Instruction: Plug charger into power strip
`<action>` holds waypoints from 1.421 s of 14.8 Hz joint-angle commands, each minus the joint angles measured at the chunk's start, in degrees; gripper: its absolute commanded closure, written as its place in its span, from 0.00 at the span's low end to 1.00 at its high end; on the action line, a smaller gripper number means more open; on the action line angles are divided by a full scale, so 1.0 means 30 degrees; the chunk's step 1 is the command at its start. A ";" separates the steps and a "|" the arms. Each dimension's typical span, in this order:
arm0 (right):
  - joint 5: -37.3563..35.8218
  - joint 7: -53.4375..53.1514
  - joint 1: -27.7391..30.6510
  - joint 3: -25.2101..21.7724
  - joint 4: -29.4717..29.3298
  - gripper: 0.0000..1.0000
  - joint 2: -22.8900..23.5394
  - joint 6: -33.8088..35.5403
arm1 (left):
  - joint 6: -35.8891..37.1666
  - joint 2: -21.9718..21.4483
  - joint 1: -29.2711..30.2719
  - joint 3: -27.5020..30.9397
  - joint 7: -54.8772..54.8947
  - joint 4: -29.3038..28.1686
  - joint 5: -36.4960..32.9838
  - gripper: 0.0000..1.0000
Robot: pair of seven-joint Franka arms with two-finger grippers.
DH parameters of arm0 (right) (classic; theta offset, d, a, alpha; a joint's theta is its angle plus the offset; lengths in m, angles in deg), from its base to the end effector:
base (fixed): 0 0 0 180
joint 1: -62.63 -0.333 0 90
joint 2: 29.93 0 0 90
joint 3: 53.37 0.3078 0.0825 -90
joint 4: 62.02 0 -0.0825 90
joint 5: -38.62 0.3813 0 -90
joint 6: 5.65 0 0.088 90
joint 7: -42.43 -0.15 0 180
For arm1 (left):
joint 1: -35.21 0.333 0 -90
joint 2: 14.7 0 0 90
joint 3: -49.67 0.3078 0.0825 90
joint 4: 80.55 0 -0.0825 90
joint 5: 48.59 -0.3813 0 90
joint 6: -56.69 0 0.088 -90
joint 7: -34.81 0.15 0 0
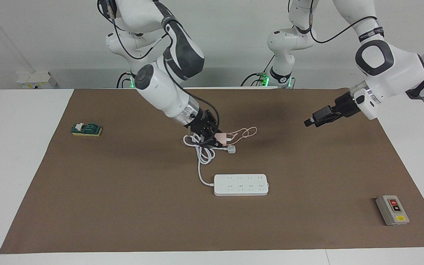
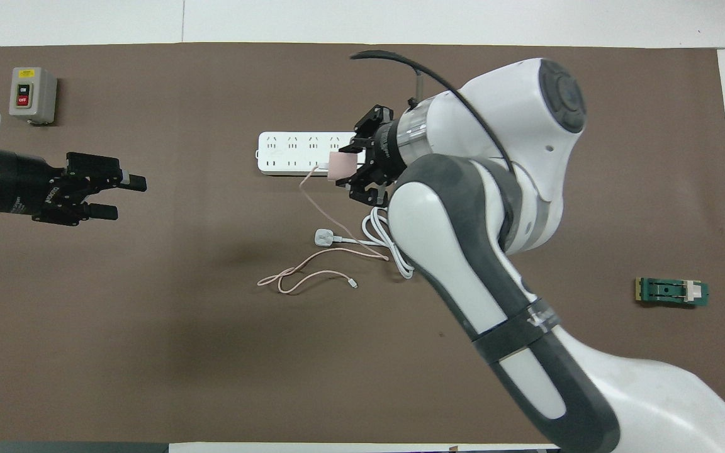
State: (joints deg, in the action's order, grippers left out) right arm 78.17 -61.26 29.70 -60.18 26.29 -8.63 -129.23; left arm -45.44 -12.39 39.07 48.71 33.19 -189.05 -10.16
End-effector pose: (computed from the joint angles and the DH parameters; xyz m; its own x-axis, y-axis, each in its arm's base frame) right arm 0.6048 0.3617 0.4312 -0.0713 -0.8090 -0.5835 -0.9960 0.0888 -0.0014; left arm 0.5581 -0.0514 0.4433 0.9568 0.2012 -0.2099 0.2873 -0.7654 0.5758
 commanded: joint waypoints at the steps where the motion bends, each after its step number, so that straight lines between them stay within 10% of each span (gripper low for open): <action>1: 0.0088 -0.1087 -0.1091 -0.0135 -0.0493 1.00 0.0488 -0.1167 | -0.0263 -0.0212 -0.0261 0.0173 0.0481 -0.0162 0.0519 0.00; 17: -0.0556 -0.1119 -0.2208 -0.0164 -0.0200 1.00 0.0605 -0.1406 | 0.0324 -0.0359 -0.0554 0.0144 0.3101 -0.1652 0.1572 0.00; 21: -0.0586 -0.1090 -0.2150 -0.0164 -0.0200 1.00 0.0605 -0.1348 | -0.0352 0.0312 -0.0467 0.0173 0.6779 -0.2476 0.8884 0.00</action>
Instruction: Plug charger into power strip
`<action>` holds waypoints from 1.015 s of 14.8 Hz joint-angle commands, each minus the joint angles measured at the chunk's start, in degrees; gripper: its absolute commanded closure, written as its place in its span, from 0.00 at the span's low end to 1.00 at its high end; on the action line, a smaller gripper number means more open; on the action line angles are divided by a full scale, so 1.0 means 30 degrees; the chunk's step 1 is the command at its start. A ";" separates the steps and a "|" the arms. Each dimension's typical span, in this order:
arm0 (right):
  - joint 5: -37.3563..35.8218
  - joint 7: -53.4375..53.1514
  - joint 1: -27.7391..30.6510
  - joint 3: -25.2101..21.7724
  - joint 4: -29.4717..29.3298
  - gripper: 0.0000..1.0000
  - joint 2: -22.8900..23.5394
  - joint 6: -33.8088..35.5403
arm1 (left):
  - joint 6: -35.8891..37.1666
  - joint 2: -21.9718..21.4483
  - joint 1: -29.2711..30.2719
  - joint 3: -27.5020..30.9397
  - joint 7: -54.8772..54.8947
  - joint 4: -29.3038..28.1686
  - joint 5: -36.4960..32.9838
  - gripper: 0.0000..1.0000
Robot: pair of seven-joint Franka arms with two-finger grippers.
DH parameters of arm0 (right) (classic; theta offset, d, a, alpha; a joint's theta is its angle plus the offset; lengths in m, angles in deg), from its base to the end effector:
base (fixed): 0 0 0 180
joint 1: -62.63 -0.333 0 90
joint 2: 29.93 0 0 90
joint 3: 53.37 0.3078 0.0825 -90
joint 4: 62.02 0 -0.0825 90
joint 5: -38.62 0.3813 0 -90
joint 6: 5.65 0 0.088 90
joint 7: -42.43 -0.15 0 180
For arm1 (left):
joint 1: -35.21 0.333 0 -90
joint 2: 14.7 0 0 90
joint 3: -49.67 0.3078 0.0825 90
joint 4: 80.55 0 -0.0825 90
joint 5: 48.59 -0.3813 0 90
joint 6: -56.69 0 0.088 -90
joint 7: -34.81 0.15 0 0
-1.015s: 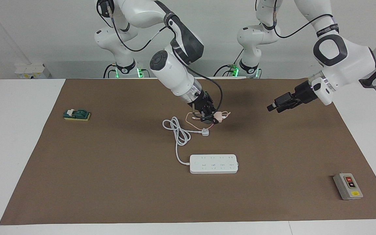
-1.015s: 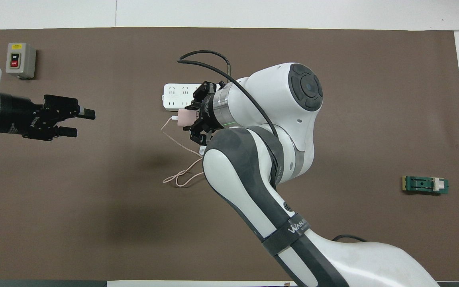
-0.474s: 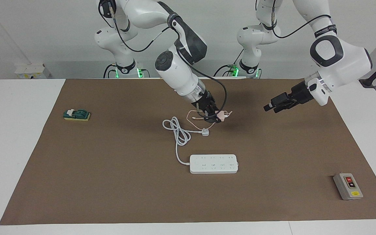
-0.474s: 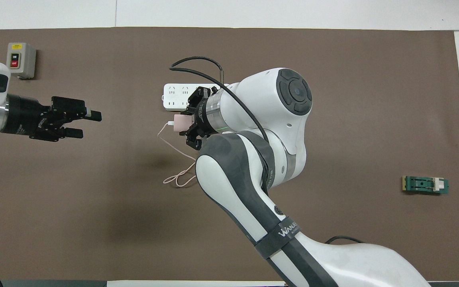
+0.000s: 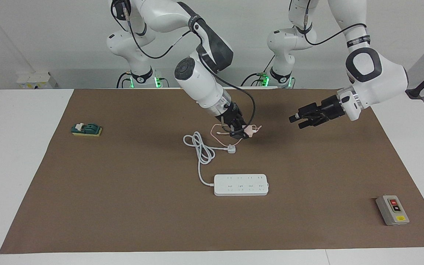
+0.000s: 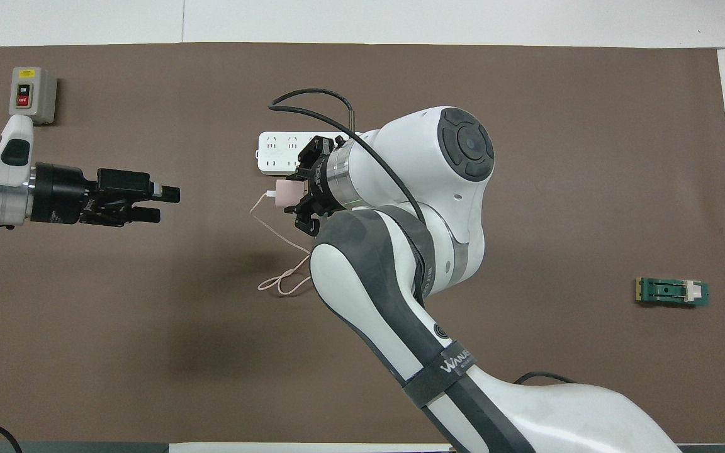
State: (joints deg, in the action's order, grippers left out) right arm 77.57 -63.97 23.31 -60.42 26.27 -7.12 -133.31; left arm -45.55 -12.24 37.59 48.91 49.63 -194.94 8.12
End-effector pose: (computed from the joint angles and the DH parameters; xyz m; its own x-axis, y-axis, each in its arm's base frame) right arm 0.5747 0.4242 0.4191 -0.0361 -0.8155 -0.5776 -0.9983 0.0558 -0.0165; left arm 0.5493 -0.0914 0.4226 0.9890 0.0588 -0.1356 0.1447 -0.5716 0.8076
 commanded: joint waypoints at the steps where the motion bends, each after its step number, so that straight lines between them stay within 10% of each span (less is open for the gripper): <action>1: -0.0415 -0.0158 0.0038 -0.0081 -0.0191 1.00 0.0103 0.0042 | 0.0035 0.0496 0.0376 0.0079 0.1473 -0.0481 0.4371 0.00; 10: -0.0503 -0.0128 0.0185 -0.0081 -0.0191 1.00 0.0103 0.0218 | 0.1705 0.4683 -0.0089 -0.0155 0.8852 -0.0044 0.9680 0.00; 15: -0.0503 -0.0099 0.0185 -0.0081 -0.0191 1.00 0.0103 0.0218 | 0.2499 0.4659 -0.1462 -0.0390 0.9297 -0.0130 1.2175 0.00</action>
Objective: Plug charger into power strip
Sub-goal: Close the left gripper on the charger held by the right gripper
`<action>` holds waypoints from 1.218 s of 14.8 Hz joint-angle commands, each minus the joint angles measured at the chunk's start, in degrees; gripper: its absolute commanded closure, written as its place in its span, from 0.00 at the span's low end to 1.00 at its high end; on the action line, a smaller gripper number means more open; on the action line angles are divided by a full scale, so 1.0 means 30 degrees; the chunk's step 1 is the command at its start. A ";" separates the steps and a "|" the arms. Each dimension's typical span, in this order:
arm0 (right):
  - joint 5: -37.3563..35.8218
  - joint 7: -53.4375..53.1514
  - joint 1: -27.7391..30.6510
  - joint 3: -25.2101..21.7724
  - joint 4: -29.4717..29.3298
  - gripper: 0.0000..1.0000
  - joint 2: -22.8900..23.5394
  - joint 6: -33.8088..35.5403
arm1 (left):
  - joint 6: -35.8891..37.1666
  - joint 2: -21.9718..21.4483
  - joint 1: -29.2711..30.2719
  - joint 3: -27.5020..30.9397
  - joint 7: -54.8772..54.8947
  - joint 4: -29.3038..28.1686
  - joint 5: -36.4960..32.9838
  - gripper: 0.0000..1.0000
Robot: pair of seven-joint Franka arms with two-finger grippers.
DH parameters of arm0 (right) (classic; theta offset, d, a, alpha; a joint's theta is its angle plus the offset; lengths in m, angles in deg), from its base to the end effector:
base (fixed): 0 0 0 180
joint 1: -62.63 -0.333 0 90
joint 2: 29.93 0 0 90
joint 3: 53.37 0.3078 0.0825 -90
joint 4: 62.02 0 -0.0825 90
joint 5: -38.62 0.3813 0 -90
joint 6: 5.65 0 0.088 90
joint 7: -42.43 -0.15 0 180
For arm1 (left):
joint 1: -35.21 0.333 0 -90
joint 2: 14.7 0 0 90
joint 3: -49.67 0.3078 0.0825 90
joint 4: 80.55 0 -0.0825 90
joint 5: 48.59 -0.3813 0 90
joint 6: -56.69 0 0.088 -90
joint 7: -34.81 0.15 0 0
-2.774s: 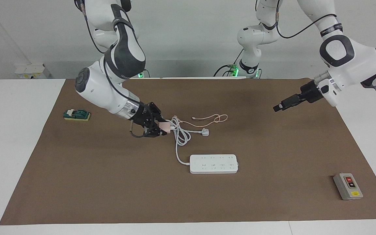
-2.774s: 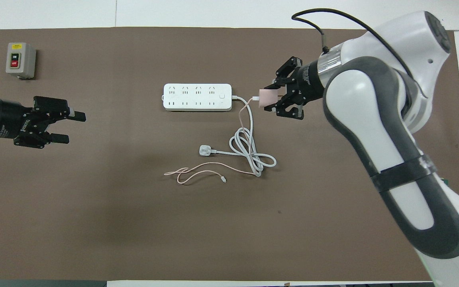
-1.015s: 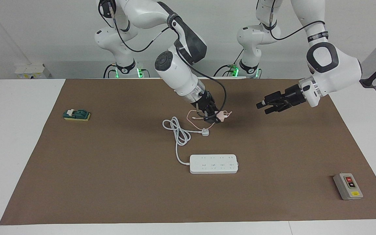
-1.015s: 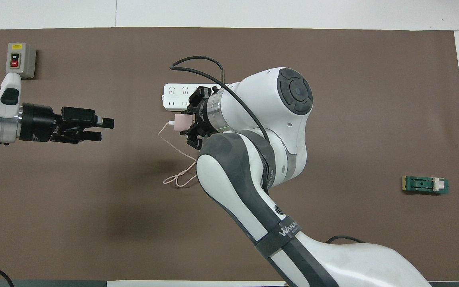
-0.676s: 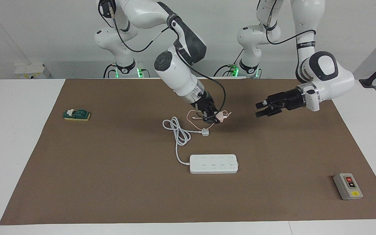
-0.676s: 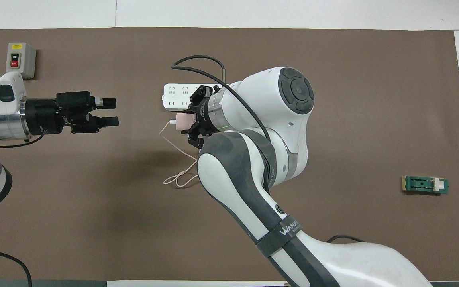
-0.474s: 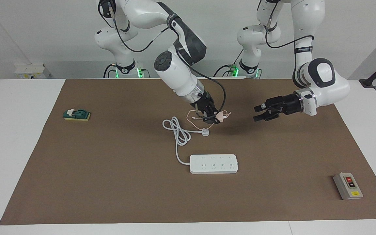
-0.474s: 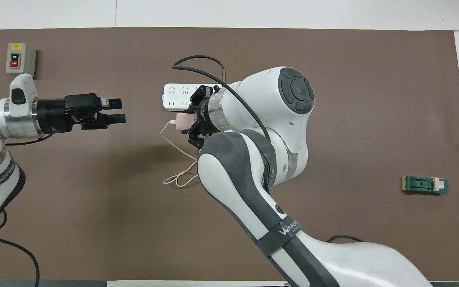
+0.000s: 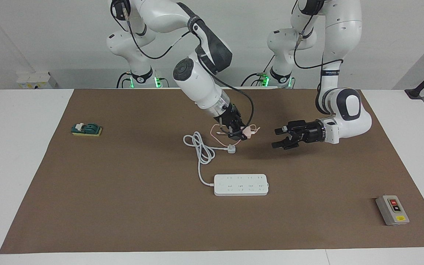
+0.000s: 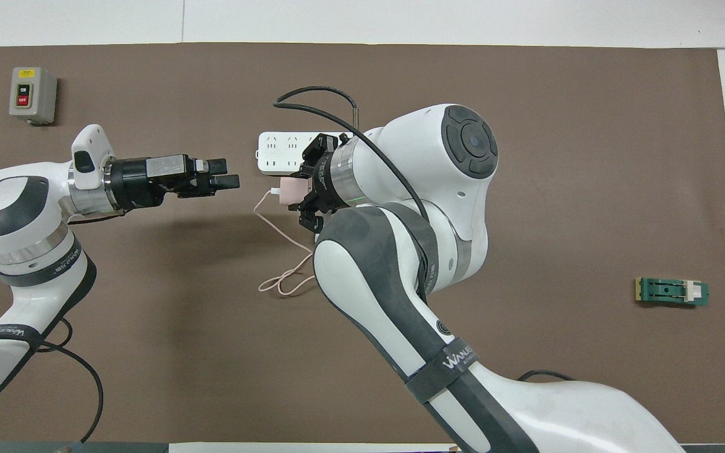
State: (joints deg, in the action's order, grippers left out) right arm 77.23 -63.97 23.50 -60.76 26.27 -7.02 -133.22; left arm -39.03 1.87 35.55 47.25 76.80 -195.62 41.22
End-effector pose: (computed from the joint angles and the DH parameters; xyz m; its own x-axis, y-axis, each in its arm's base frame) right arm 0.5783 0.4191 0.4176 -0.0398 -0.8199 -0.5711 -0.9979 0.0614 -0.0187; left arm 0.5777 -0.1604 0.3462 0.9993 0.0375 0.0081 -0.0060 -0.0570 0.9984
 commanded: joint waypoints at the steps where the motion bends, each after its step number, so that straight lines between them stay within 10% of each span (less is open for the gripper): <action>1: -0.0387 -0.0099 0.0122 0.0029 -0.0192 1.00 0.0070 0.0160 | 0.0294 -0.0016 -0.0962 0.0161 0.0242 0.0183 0.1204 0.00; 18: -0.0387 -0.0070 0.0152 0.0029 -0.0221 1.00 0.0070 0.0189 | 0.0878 0.0277 -0.1900 0.0191 0.0447 -0.0051 -0.0406 0.01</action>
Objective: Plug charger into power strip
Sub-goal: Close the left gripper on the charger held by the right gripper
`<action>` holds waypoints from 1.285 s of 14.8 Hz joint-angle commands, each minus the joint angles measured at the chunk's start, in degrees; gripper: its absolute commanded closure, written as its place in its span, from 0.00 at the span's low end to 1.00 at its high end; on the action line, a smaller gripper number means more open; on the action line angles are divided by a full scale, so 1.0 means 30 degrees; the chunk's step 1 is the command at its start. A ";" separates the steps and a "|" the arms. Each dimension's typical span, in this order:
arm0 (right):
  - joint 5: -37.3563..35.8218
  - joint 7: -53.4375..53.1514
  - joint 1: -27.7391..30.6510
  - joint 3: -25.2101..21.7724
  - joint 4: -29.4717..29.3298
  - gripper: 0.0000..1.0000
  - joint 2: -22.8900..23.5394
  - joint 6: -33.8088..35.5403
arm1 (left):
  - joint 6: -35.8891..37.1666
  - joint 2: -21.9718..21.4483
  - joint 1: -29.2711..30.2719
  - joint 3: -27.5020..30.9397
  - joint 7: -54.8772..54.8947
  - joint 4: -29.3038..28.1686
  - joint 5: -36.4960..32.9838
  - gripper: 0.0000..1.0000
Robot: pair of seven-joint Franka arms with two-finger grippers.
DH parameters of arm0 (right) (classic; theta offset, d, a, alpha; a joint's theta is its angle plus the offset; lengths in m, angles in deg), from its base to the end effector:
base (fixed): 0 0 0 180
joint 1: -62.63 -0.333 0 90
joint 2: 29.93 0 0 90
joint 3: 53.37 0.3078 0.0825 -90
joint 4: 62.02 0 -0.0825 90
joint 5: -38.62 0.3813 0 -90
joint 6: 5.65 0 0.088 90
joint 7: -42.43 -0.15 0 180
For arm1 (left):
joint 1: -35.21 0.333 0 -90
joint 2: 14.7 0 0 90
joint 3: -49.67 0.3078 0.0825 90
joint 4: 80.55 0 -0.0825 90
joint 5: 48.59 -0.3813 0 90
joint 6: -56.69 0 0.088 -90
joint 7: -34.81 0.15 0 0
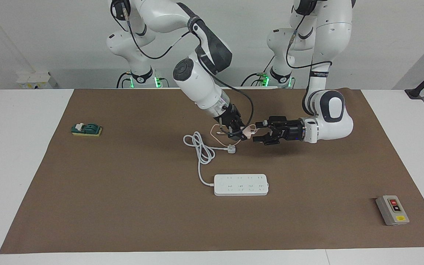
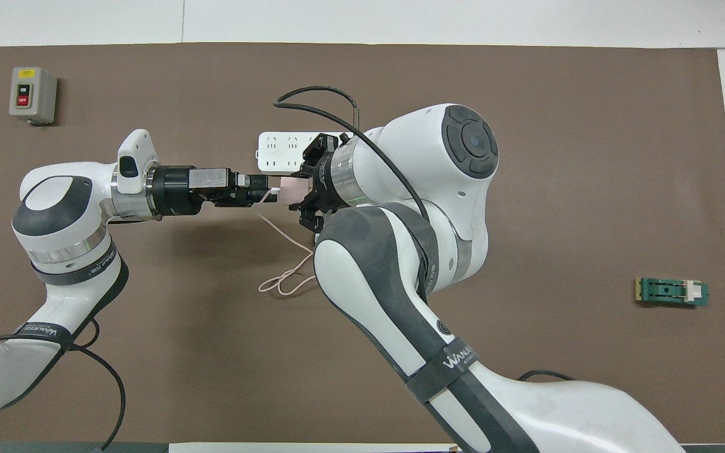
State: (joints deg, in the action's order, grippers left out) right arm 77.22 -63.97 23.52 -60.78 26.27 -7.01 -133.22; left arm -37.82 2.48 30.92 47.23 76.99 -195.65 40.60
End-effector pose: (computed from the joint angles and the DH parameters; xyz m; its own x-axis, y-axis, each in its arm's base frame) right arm 0.5786 0.4187 0.4175 -0.0403 -0.8201 -0.5708 -0.9979 0.0620 -0.0187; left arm 0.5593 -0.2084 0.3407 0.9978 -0.0667 0.0000 -0.0034 -0.0507 0.9987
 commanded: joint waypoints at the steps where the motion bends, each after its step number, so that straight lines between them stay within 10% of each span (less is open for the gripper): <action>1: -0.0386 -0.0070 0.0146 0.0038 -0.0221 1.00 0.0067 0.0188 | 0.0508 0.0077 -0.0330 0.0197 0.0384 -0.0041 -0.0198 0.01; 14: -0.0386 -0.0070 0.0175 0.0038 -0.0221 1.00 0.0067 0.0218 | 0.0245 0.0047 -0.0915 0.0197 0.0706 -0.0129 -0.0110 0.25; 19: -0.0386 -0.0070 0.0175 0.0038 -0.0221 1.00 0.0067 0.0276 | -0.0165 0.0077 -0.0944 0.0197 0.0677 -0.0129 -0.0140 0.85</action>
State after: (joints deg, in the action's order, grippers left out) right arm 77.22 -63.97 23.55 -60.80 26.27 -7.01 -133.20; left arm -37.74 2.55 28.92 47.03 77.98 -195.73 40.54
